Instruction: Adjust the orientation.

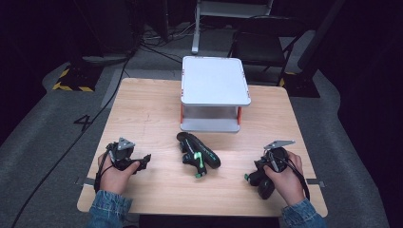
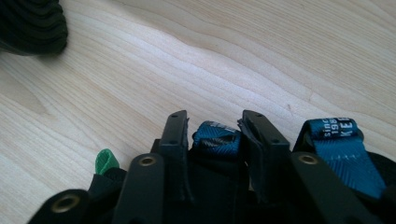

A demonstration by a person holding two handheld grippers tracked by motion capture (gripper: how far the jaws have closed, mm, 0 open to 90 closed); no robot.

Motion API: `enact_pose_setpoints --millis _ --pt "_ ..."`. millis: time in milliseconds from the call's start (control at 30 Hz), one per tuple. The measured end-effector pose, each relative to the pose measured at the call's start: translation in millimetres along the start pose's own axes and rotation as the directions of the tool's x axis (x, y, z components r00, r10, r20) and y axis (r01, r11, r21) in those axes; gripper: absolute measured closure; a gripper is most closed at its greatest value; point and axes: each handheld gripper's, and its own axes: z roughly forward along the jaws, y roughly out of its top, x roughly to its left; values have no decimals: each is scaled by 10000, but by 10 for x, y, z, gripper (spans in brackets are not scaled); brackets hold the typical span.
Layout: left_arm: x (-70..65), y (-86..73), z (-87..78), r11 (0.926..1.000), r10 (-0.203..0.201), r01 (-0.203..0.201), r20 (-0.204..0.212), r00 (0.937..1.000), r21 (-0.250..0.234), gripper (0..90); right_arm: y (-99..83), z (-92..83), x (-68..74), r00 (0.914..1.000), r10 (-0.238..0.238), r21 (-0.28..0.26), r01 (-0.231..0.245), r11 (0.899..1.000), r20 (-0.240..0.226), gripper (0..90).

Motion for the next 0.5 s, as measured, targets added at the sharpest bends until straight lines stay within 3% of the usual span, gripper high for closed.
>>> enact_pose_setpoints --millis 133,267,367,400,500 --pt "-6 -3 7 10000 -38 38 -5 10000 1 235 3 -24 -9 10000 40 -100 -40 9999 -19 667" --pt "-9 -3 10 10000 -10 10 4 10000 14 235 24 -109 -26 9999 92 -565 -84 9984 135 671" --pt "-13 -3 15 10000 26 -26 -17 10000 55 236 67 -202 -31 9990 164 -1323 -217 9910 -411 674" --pt "-15 -4 18 10000 34 -34 12 10000 55 236 82 -219 -24 9990 12 -1530 -80 9882 -446 676" --pt "-21 -10 18 10000 58 -58 -22 10000 55 236 142 -245 61 9913 -675 -2433 382 9692 -1134 690"
